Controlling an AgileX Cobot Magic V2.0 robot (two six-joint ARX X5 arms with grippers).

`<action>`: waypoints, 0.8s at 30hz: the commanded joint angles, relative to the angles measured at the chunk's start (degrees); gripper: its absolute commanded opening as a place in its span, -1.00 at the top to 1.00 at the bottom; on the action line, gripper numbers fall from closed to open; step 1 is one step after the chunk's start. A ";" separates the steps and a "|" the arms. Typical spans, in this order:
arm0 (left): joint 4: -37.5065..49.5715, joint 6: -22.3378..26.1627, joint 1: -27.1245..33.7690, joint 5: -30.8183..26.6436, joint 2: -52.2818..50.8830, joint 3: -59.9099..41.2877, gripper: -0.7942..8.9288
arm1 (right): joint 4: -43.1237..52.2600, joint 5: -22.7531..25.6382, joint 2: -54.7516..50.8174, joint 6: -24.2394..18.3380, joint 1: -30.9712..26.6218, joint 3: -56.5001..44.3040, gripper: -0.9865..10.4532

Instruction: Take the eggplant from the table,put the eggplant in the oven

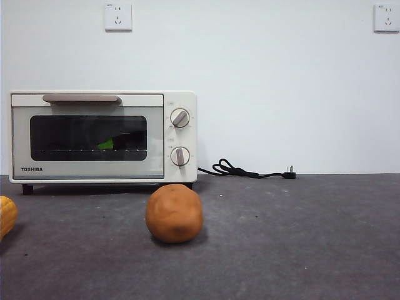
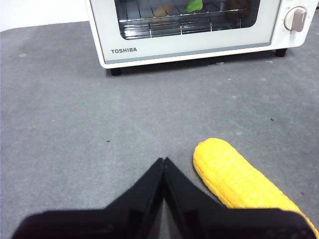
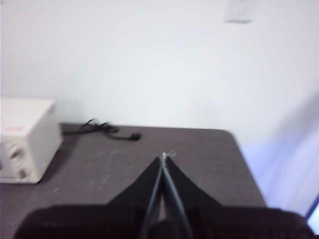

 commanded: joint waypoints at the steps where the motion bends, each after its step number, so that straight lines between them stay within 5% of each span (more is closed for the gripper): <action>1: 0.35 -0.39 -0.13 0.17 0.00 -0.48 0.84 | -1.03 0.24 -3.04 -0.46 -1.44 -0.15 0.83; 7: 0.35 -0.39 -0.15 0.17 0.00 -0.48 0.84 | -0.76 0.24 -8.81 -0.70 -3.15 -3.37 0.83; 13: 0.35 -0.39 -0.13 0.17 0.00 -0.48 0.84 | 3.96 1.75 -17.27 -0.90 -4.57 -18.05 0.83; 24: 0.35 -0.39 -0.13 0.17 0.02 -0.48 0.85 | 39.50 1.38 -34.14 -0.44 -5.70 -65.02 0.83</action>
